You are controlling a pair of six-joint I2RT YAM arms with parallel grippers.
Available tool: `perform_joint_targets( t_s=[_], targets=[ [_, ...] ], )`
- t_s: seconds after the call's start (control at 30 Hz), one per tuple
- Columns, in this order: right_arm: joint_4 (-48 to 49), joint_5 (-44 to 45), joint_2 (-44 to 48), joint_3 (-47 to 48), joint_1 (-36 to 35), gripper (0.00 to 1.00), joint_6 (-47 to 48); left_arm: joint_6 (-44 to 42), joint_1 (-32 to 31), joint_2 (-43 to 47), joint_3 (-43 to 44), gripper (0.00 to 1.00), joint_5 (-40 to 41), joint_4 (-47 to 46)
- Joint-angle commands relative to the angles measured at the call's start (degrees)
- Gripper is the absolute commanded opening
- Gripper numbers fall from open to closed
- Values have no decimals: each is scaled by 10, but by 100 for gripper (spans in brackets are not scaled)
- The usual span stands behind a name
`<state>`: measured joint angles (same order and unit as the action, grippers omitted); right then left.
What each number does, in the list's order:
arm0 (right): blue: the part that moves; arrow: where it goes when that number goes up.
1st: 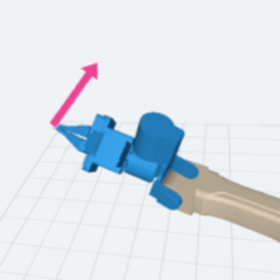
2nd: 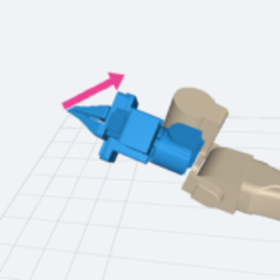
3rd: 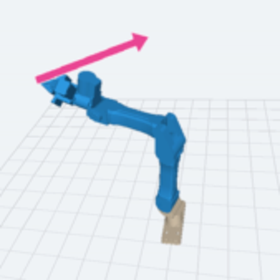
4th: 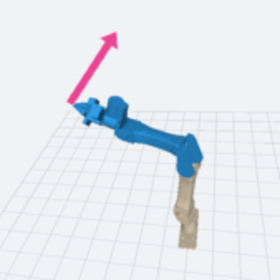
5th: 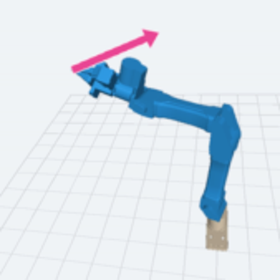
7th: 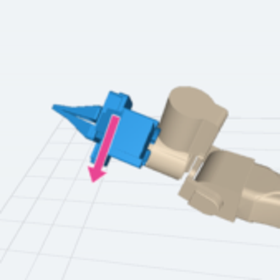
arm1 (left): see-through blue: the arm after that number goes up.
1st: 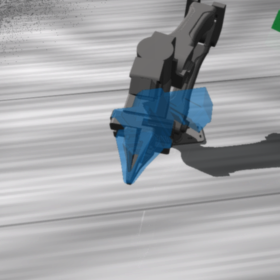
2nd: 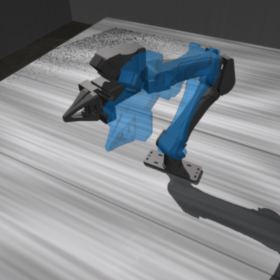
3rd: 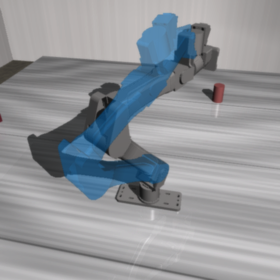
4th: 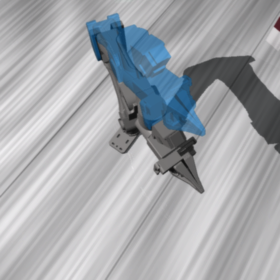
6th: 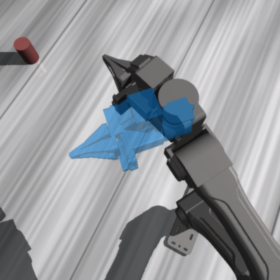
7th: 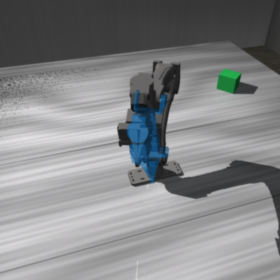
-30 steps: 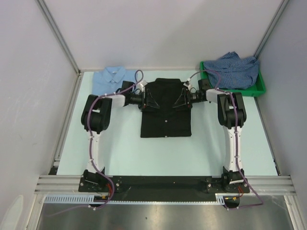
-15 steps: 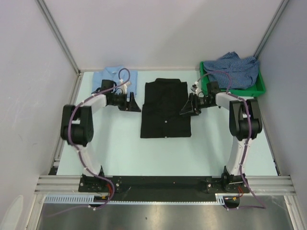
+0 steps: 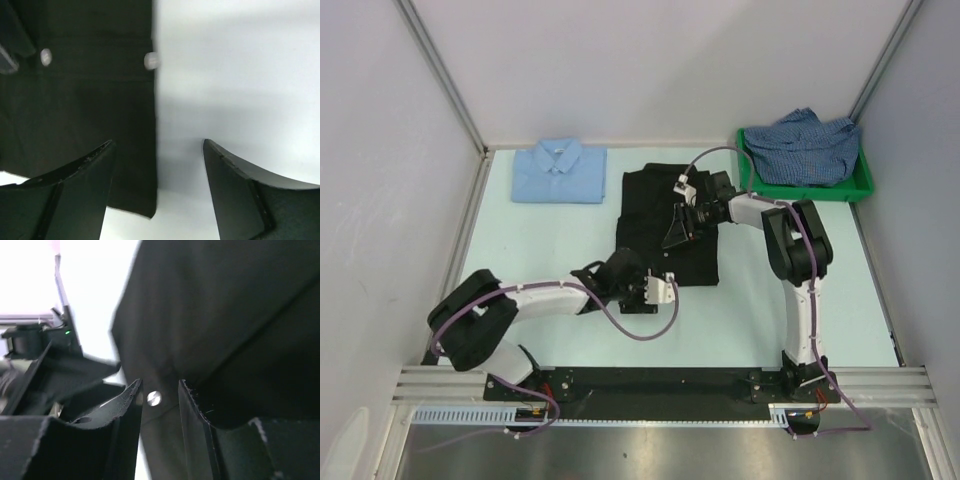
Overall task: Fold and stack the long sleeve shirts
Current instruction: Fold the shirt
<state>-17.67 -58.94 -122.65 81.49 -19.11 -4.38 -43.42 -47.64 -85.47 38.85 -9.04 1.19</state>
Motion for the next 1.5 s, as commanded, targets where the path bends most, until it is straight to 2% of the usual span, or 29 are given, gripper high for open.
perform_joint_targets(
  t_s=[0.0, 0.17, 0.27, 0.37, 0.4, 0.43, 0.7, 0.87, 0.97, 1.27, 1.47],
  targets=[
    [34, 14, -48, 43, 7, 39, 2, -60, -54, -35, -17, 73, 132, -119],
    [13, 12, -86, 45, 13, 38, 15, -95, -73, -77, -41, 68, 190, -169],
    [4, 10, -93, 45, 12, 38, 24, -96, -72, -86, -41, 53, 189, -163],
    [-7, 8, -87, 41, 9, 38, 31, -86, -71, -58, -40, 26, 173, -143],
    [-11, 8, -78, 38, 7, 38, 32, -81, -71, -38, -37, 7, 161, -117],
    [-13, 7, -71, 34, 7, 38, 32, -70, -71, -30, -26, 0, 150, -99],
    [8, 4, 14, 10, -14, 43, -17, -4, -76, 93, 26, 0, 31, 134],
    [-32, 17, 26, 29, -26, 43, 21, 19, -83, 165, 47, 0, -32, 258],
    [-49, 21, 22, 4, -51, 42, 42, 45, -88, 188, 68, 0, -61, 314],
    [-38, 44, 25, -90, -116, 40, 84, 114, -89, 225, 135, 0, -139, 414],
    [-90, 31, 105, -156, -149, 41, 110, 120, -88, 254, 178, 0, -154, 452]
  ],
)
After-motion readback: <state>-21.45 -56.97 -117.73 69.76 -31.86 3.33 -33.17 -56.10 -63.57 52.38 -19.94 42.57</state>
